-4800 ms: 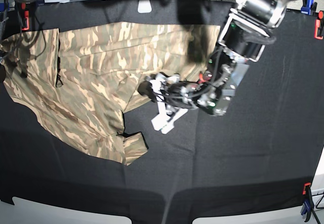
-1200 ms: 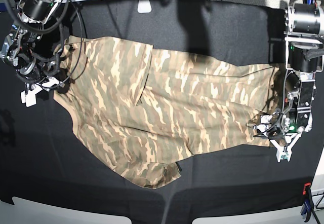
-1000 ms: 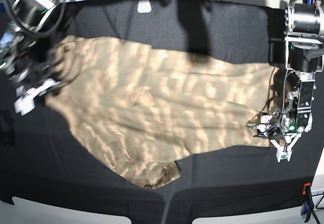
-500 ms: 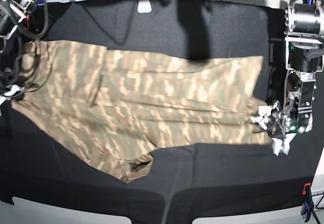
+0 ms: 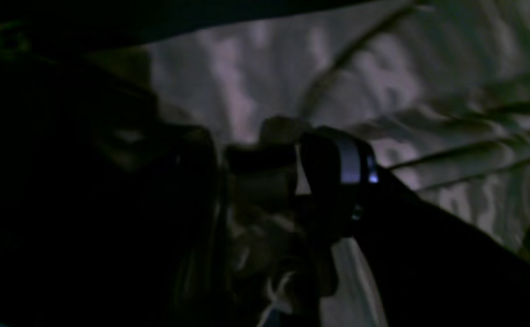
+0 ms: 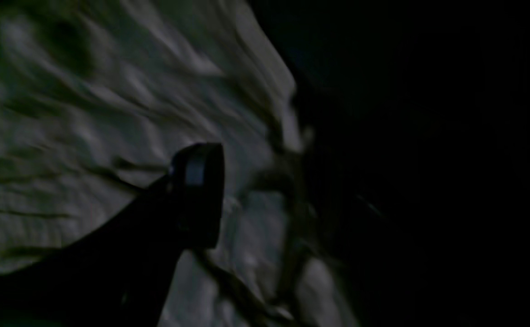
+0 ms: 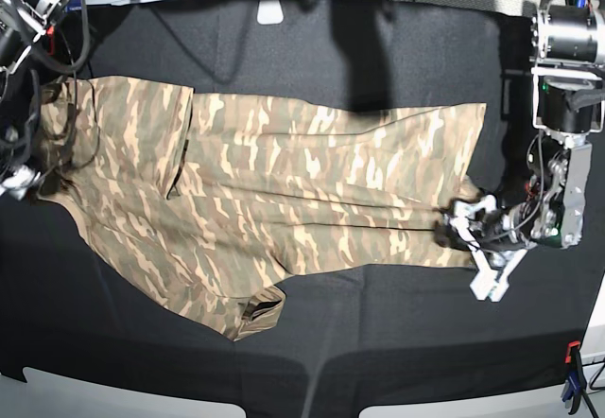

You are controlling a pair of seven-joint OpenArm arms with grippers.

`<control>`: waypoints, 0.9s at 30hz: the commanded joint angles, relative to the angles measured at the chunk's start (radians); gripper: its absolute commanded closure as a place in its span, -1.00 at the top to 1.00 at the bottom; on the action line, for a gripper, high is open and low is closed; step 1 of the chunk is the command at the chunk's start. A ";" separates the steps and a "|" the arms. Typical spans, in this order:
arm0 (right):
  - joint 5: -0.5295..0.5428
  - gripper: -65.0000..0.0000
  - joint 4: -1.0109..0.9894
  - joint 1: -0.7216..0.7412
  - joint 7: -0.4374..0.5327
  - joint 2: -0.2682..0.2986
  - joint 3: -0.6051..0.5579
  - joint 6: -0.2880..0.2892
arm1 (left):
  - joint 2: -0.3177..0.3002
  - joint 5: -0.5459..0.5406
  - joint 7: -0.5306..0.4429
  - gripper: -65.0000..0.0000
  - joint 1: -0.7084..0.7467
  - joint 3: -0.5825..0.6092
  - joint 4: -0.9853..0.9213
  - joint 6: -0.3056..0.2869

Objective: Layout the t-shirt on the table in an organized manner, then fold the t-shirt properly
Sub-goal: 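Tug the shirt edge with the left gripper to straighten the body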

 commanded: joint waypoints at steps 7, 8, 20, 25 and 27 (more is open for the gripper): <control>0.142 -0.06 0.034 0.013 -0.018 0.030 0.061 0.006 | -0.019 0.053 0.028 0.02 0.021 -0.006 0.027 -0.016; 0.153 -0.06 0.034 0.010 -0.025 0.030 0.061 0.006 | -0.028 0.052 -0.003 0.02 0.032 -0.006 0.028 -0.016; 0.493 -0.06 0.043 -0.039 -0.276 0.030 0.061 0.006 | -0.106 -0.067 0.061 0.02 0.108 -0.006 0.206 -0.043; 0.499 -0.06 0.043 -0.039 -0.276 0.030 0.061 0.006 | -0.105 -0.234 0.150 0.02 0.114 -0.006 0.209 -0.095; 0.491 -0.06 0.043 -0.040 -0.276 0.030 0.061 0.006 | -0.106 -0.263 0.172 0.02 0.126 -0.006 0.209 -0.095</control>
